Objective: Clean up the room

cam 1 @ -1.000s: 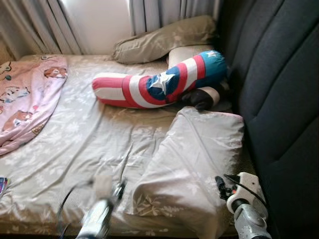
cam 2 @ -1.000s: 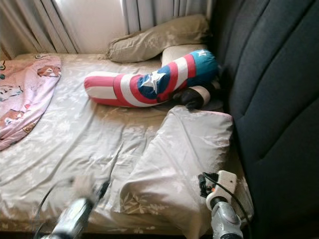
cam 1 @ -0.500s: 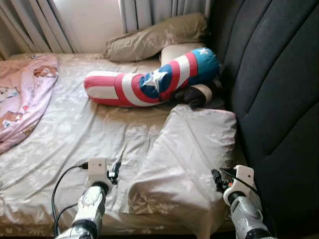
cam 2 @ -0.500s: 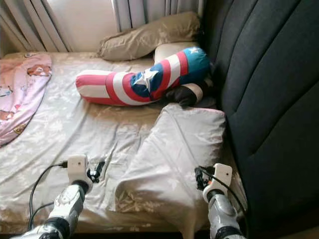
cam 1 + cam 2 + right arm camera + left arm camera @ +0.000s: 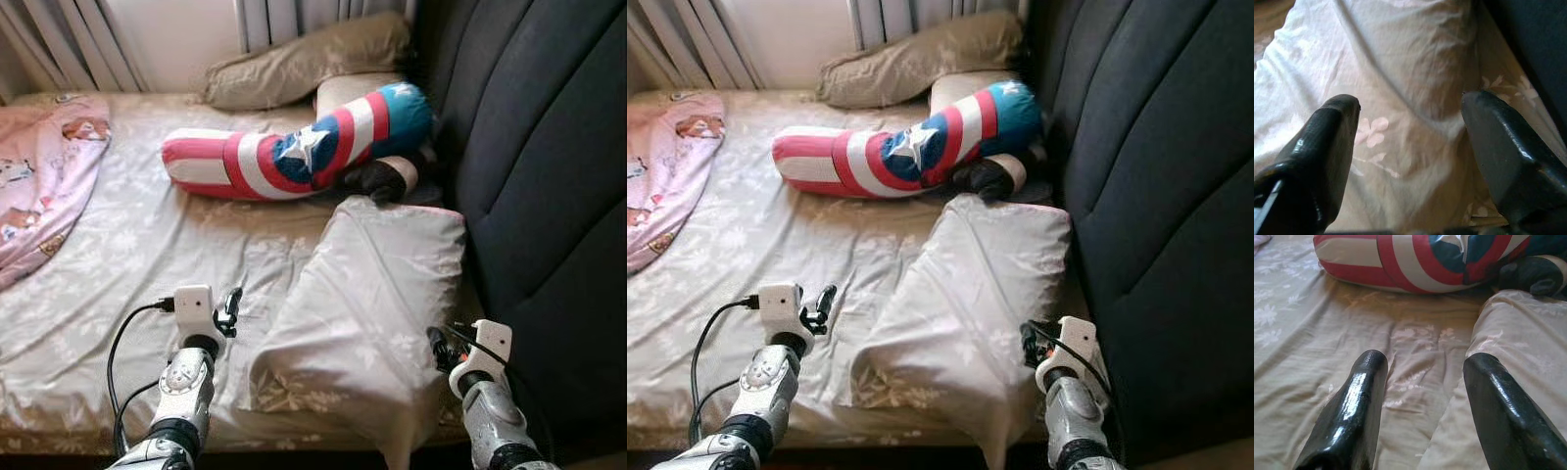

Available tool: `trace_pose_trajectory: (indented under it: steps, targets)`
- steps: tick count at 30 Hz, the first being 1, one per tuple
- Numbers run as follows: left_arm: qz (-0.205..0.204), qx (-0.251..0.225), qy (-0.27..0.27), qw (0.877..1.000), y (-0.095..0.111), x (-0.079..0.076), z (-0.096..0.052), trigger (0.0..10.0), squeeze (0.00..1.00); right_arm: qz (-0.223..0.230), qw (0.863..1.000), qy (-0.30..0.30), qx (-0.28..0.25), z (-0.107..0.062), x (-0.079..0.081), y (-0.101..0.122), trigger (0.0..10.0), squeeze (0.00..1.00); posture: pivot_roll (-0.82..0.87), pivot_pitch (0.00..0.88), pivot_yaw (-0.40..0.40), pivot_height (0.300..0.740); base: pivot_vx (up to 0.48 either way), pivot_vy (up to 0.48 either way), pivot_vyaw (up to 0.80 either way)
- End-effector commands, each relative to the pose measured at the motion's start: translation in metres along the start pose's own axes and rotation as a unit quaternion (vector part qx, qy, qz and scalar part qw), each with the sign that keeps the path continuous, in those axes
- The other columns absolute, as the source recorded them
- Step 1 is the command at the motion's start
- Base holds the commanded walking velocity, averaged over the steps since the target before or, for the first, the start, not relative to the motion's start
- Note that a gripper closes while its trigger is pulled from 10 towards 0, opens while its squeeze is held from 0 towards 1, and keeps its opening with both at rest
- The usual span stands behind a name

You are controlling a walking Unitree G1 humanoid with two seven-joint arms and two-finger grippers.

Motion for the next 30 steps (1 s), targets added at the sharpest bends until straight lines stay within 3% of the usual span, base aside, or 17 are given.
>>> trace_pose_trajectory:
  steps: [1,7,20,30]
  targets:
    - [-0.001,-0.002,0.006,1.0,-0.004,0.004,-0.006,10.0,0.0,-0.008,1.0,0.011,0.006,-0.001,0.006,-0.006,10.0,0.0,0.04,0.148,-0.048,0.677,0.0,0.0,0.0]
    - [0.002,-0.022,0.011,1.0,0.0,0.008,-0.009,10.0,0.0,-0.006,1.0,0.019,-0.004,0.0,0.015,-0.005,10.0,0.0,0.04,0.158,-0.039,0.677,0.0,0.0,0.0]
    - [0.039,-0.033,-0.023,0.998,0.009,0.002,-0.007,10.0,0.0,0.008,1.0,0.008,-0.012,-0.005,0.015,-0.012,10.0,0.0,0.03,0.156,-0.003,0.662,0.0,0.0,0.0]
    - [0.044,-0.032,-0.023,0.998,0.012,0.003,-0.005,10.0,0.0,0.007,1.0,0.009,-0.013,-0.003,0.019,-0.011,10.0,0.0,0.04,0.167,0.001,0.662,0.0,0.0,0.0]
Point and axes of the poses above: a point about 5 cm out from each wrist's last joint towards the gripper, its own z axis pointing out of the wrist towards the gripper, its own y axis along the axis of the wrist's last joint, x = y × z, the point moved 5 cm from there along z, pointing out of the wrist towards the gripper, and after that the axes turned 5 degrees about z, right-handed, at the moved point
